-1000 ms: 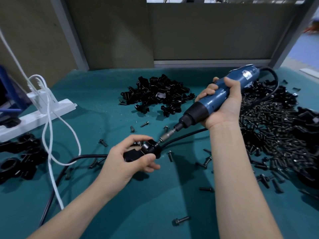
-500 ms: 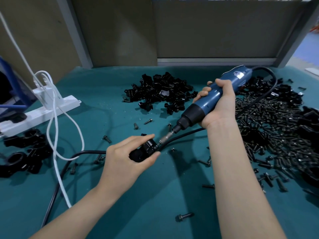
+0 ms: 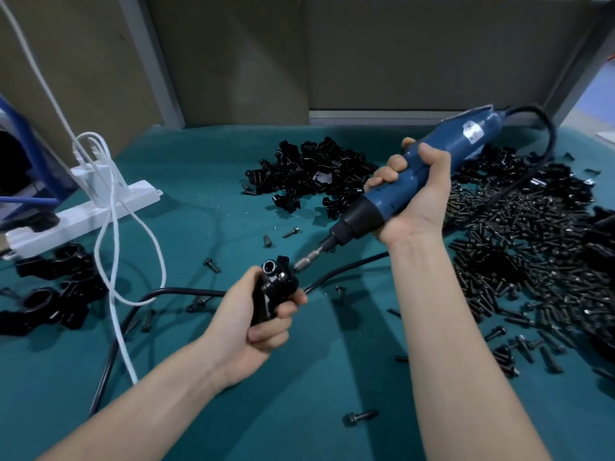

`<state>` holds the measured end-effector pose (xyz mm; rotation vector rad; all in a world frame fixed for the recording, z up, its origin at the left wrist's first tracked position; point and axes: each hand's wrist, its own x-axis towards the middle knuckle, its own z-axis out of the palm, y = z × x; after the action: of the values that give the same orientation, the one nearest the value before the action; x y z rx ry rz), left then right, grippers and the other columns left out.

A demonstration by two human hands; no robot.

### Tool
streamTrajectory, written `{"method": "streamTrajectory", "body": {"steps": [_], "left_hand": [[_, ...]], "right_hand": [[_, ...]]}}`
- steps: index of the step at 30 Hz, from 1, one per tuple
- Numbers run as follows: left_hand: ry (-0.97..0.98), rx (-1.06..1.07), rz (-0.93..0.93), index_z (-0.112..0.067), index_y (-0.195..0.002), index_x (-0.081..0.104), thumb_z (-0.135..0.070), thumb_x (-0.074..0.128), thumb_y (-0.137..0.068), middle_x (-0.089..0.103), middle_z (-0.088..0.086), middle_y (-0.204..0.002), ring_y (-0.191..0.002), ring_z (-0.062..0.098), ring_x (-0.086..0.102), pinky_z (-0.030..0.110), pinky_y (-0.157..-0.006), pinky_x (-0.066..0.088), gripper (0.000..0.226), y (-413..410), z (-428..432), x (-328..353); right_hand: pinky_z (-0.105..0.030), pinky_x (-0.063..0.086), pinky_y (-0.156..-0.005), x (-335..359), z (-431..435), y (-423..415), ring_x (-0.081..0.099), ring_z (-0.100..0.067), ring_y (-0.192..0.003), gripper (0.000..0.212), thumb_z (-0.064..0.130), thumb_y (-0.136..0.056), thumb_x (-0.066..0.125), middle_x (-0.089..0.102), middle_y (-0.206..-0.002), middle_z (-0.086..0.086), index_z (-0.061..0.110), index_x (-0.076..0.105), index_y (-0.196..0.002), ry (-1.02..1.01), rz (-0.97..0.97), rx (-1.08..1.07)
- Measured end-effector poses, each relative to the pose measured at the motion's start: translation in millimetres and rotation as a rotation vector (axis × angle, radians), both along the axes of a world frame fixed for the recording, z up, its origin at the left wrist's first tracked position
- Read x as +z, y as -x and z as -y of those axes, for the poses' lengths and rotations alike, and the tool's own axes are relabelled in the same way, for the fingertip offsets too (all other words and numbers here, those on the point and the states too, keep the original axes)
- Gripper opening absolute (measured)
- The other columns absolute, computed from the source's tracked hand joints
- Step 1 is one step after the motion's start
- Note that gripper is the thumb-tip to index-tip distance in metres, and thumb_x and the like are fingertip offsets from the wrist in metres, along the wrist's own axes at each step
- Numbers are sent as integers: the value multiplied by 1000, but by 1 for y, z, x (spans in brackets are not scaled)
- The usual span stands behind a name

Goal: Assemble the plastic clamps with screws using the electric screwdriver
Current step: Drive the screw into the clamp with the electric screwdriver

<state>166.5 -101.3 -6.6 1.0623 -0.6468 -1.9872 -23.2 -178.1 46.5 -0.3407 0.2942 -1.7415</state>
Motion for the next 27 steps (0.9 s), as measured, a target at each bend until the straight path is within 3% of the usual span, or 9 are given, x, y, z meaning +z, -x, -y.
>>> {"method": "streamTrajectory", "body": {"steps": [2,4,8,11,13,16,19,22,27], "left_hand": [[-29,-47,-93,-19,-70,46,-35,48,-82,35,-4,-49,-25,4,18,14,-28,13,19,-6,5,0],[44,-70,-69,-19,-71,44,-44,56,-79,45,1,-54,-27,4,20,13,-30,14,29,-10,8,-1],[252,-92,30,-10,-84,64,-70,75,-58,58,6,-72,-36,3,30,12,-30,21,66,-10,9,-7],[431,12,116,-14,-85,54,-41,90,-54,61,17,-77,-44,11,42,15,-33,31,54,-7,9,-14],[528,79,294,-14,-78,57,-34,89,-63,64,23,-78,-50,17,51,21,-40,41,41,-5,9,-14],[556,159,357,-8,-77,61,-45,67,-74,63,8,-63,-54,18,57,23,-47,47,38,-3,7,-15],[517,207,355,-8,-78,64,-31,47,-98,58,8,-60,-50,16,52,23,-45,44,35,-4,8,-15],[559,164,379,-21,-88,69,-24,39,-103,63,11,-69,-51,16,54,25,-43,43,33,-4,5,-15],[576,136,351,-22,-81,62,-40,43,-98,52,-4,-61,-47,11,40,16,-38,26,31,-3,4,-14]], "right_hand": [[-20,42,-48,1,-2,1,45,-8,-44,5,21,-83,53,49,-58,5,18,57,-81,57,-18,16],[-21,42,-49,2,-3,2,45,-8,-44,7,23,-77,56,49,-58,5,18,56,-82,82,-18,21],[-20,42,-48,3,-4,6,44,-8,-44,8,22,-87,51,48,-58,6,18,55,-81,25,-50,-22],[-20,41,-48,6,-4,8,44,-8,-44,11,22,-91,49,48,-59,6,18,54,-82,-6,-70,-58],[-20,41,-49,7,-5,10,44,-8,-45,11,22,-91,50,48,-59,6,18,54,-81,-15,-80,-77],[-20,41,-50,12,-7,14,44,-8,-45,11,22,-90,52,48,-59,6,18,55,-81,-10,-98,-94],[-20,41,-50,16,-9,17,44,-8,-46,12,23,-91,51,48,-59,6,18,55,-80,-4,-109,-88],[-20,40,-50,18,-11,15,43,-8,-46,12,23,-90,50,47,-59,6,19,54,-80,-6,-141,-72],[-21,40,-49,31,-15,5,43,-8,-46,6,22,-86,53,47,-59,6,18,53,-81,47,-240,-28]]}}
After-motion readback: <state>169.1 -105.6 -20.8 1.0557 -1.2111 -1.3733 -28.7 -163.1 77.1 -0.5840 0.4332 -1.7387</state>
